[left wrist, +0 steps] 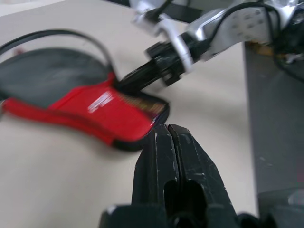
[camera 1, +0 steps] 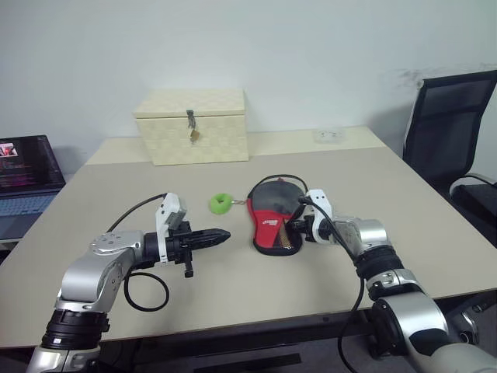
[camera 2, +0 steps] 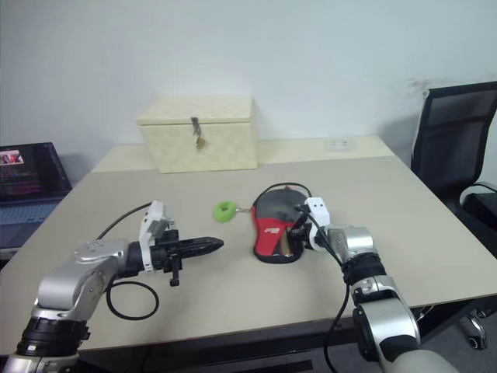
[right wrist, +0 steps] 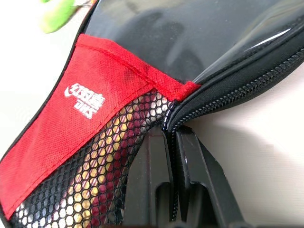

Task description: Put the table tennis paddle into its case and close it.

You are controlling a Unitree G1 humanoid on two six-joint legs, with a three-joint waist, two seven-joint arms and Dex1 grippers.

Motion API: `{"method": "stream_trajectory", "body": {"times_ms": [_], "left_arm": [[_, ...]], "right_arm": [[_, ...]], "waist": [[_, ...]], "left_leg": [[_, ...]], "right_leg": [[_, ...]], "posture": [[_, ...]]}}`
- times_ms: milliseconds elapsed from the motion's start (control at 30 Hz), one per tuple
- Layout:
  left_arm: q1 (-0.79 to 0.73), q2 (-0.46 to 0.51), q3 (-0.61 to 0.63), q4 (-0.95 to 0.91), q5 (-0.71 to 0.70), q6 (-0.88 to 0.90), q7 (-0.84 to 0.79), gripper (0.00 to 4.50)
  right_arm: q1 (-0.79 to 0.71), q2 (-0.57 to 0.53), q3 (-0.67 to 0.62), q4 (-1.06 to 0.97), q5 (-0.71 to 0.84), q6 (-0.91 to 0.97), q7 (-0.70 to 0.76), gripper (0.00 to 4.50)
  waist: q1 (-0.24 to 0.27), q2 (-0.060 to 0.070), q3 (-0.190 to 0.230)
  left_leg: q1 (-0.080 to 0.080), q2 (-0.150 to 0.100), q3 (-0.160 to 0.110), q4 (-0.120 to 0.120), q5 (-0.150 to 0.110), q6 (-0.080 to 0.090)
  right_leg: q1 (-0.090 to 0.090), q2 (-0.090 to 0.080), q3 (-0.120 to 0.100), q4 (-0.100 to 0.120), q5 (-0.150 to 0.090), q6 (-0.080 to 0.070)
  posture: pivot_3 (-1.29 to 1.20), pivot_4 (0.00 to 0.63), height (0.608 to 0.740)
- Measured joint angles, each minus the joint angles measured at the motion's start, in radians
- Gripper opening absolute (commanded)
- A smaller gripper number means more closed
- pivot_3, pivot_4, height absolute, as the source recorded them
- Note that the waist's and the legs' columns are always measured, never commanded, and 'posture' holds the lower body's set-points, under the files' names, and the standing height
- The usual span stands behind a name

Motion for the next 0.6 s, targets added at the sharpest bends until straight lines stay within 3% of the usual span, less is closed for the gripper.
{"method": "stream_trajectory", "body": {"times_ms": [300,600], "left_arm": [[0.082,-0.002,-0.006,-0.135,-0.098,0.069,0.018,0.0],[0.129,0.009,-0.013,-0.182,-0.144,0.094,0.018,0.0]], "right_arm": [[0.163,0.025,0.056,-0.393,0.074,0.257,0.007,0.01],[0.372,0.019,0.084,-0.833,0.167,0.544,-0.048,0.01]], "waist": [[0.007,0.0,0.0],[0.021,0.0,0.0]], "left_leg": [[0.0,0.002,0.001,-0.009,-0.001,-0.002],[0.0,0.002,0.001,-0.01,-0.002,-0.004]], "right_leg": [[-0.002,0.001,0.005,-0.003,-0.003,-0.007],[-0.002,0.001,0.005,-0.006,-0.006,-0.002]], "posture": [[0.0,0.15,0.74],[0.0,0.15,0.74]]}}
